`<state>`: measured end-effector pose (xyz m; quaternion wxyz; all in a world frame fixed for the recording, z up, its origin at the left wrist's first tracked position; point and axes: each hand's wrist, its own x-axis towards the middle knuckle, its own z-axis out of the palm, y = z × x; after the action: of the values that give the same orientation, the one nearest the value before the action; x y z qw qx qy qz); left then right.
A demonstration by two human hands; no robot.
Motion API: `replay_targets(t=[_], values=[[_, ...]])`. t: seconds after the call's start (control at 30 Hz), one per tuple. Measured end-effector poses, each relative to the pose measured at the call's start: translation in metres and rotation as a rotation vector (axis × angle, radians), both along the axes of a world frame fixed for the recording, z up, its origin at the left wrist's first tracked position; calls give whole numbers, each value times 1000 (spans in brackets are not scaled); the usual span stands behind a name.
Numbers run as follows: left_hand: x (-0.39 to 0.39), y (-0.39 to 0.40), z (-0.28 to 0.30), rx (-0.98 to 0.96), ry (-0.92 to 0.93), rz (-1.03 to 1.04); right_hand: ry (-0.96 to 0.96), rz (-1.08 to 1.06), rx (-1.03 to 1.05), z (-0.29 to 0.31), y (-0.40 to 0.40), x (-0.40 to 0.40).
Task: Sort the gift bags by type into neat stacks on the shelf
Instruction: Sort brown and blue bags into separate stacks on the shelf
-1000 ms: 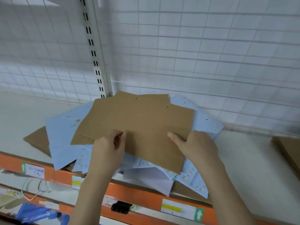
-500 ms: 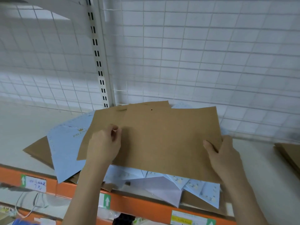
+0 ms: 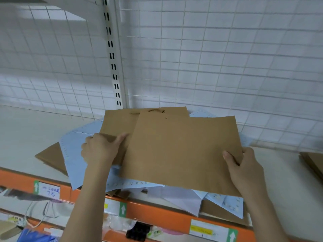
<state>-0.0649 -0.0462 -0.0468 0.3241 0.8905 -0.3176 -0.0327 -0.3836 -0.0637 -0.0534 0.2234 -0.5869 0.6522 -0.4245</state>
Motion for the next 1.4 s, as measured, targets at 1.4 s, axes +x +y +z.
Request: replay_targets(t=[1.4], values=[[-367, 50, -18, -700, 498, -212, -76, -63, -102, -16, 13, -352]])
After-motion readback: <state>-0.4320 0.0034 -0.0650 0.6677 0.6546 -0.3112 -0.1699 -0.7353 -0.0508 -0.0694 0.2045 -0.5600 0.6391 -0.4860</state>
